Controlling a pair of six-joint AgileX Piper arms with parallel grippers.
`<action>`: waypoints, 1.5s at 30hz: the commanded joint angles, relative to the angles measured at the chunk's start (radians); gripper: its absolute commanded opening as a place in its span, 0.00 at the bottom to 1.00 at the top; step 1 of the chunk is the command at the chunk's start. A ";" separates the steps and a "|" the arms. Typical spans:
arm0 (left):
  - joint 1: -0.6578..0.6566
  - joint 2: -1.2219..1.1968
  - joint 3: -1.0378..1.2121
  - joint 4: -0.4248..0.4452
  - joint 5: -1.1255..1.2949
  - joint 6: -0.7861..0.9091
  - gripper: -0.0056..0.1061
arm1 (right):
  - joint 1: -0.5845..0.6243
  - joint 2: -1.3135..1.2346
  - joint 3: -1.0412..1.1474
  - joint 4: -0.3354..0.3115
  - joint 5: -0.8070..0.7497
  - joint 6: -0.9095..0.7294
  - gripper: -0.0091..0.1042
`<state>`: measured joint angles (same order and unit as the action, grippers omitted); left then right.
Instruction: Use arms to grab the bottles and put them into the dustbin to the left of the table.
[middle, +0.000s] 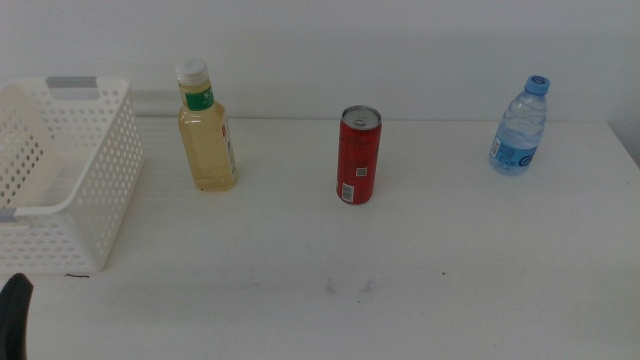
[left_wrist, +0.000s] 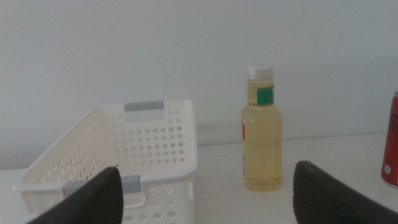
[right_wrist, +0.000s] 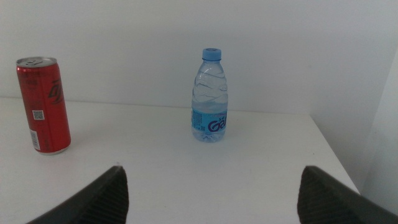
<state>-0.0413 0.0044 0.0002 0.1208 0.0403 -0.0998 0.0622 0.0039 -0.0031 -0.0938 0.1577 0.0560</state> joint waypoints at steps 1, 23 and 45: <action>0.000 -0.004 0.000 0.001 -0.010 0.000 0.89 | -0.004 -0.004 0.003 -0.005 -0.005 -0.003 0.88; -0.391 1.503 -0.156 0.034 -1.261 0.042 0.89 | -0.004 -0.004 0.003 -0.005 -0.005 -0.003 0.88; -0.413 2.033 -0.915 0.225 -1.098 -0.199 0.89 | -0.004 -0.004 0.003 -0.005 -0.005 -0.003 0.88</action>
<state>-0.4463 2.0187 -0.8889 0.3377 -1.0675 -0.2725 0.0622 0.0039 -0.0031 -0.0938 0.1577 0.0560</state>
